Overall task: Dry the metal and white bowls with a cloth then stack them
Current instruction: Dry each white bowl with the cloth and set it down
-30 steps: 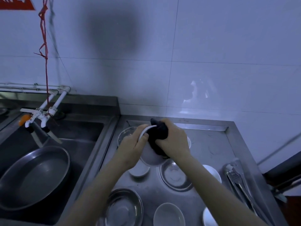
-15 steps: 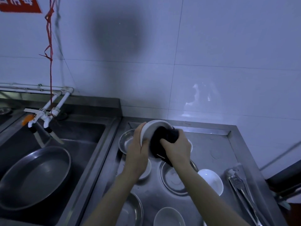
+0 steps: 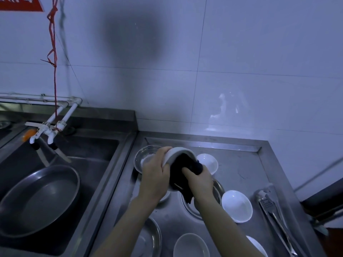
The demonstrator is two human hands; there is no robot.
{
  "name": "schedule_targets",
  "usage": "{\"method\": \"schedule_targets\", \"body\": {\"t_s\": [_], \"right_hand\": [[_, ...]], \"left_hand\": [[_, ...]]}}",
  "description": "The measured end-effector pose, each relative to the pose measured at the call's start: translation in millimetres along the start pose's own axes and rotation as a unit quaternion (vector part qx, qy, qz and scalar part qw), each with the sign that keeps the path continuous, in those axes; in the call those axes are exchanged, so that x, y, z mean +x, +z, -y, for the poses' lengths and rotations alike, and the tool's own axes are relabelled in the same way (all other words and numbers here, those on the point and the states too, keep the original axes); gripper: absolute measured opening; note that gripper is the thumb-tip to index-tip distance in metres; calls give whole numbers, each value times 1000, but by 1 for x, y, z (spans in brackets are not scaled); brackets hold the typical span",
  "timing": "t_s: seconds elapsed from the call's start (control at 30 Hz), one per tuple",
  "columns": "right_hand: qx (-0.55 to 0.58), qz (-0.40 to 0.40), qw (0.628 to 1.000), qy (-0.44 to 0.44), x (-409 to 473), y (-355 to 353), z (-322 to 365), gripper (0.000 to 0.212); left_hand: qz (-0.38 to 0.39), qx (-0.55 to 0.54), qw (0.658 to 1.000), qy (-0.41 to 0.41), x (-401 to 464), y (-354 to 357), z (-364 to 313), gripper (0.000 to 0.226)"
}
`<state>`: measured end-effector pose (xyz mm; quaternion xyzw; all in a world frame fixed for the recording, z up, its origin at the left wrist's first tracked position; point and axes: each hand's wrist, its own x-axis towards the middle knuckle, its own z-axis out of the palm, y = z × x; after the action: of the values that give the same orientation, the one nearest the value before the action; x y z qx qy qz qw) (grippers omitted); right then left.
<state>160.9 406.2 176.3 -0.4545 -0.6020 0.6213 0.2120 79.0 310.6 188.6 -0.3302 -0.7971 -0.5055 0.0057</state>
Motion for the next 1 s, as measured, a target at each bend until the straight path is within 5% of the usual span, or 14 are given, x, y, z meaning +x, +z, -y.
{"method": "schedule_targets", "body": {"t_s": [0.1,0.17,0.2,0.27,0.4,0.5,0.6,0.7,0.77,0.83,0.93,1.0], "right_hand": [[-191,-26,961,-199,7,-7,9,41],[-331,-53,843,-421,15,-6,14,42],[-367,-59,805,-462,20,-4,16,44],[-356,-53,824,-438,22,-5,22,44],[-69,-49,988,-126,13,-5,24,34],[24,-45,998,-25,9,-1,15,30],[-127,-57,978,-159,11,-7,17,40],[-353,-61,841,-405,22,-9,18,51],[-382,-68,801,-456,27,-7,19,50],[-311,-90,856,-402,21,-6,26,47],[-74,-53,983,-157,12,-3,33,39],[-17,-36,996,-78,13,-1,29,35]], "left_hand": [[105,21,994,-4,9,-10,6,51],[175,57,983,5,20,-13,9,49],[185,69,980,7,24,-14,9,48],[144,59,988,-16,23,-13,1,49],[-3,-68,994,-86,-10,1,-15,65],[18,-75,993,-87,-24,10,-11,65],[110,-15,991,-78,-6,-5,-7,57],[248,150,956,-54,22,-17,-6,53],[248,189,949,-42,28,-19,-7,56],[153,110,982,-27,17,-17,-9,62],[8,-51,997,-57,-8,-4,-8,61],[-2,-90,991,-95,-18,5,-5,56]]}}
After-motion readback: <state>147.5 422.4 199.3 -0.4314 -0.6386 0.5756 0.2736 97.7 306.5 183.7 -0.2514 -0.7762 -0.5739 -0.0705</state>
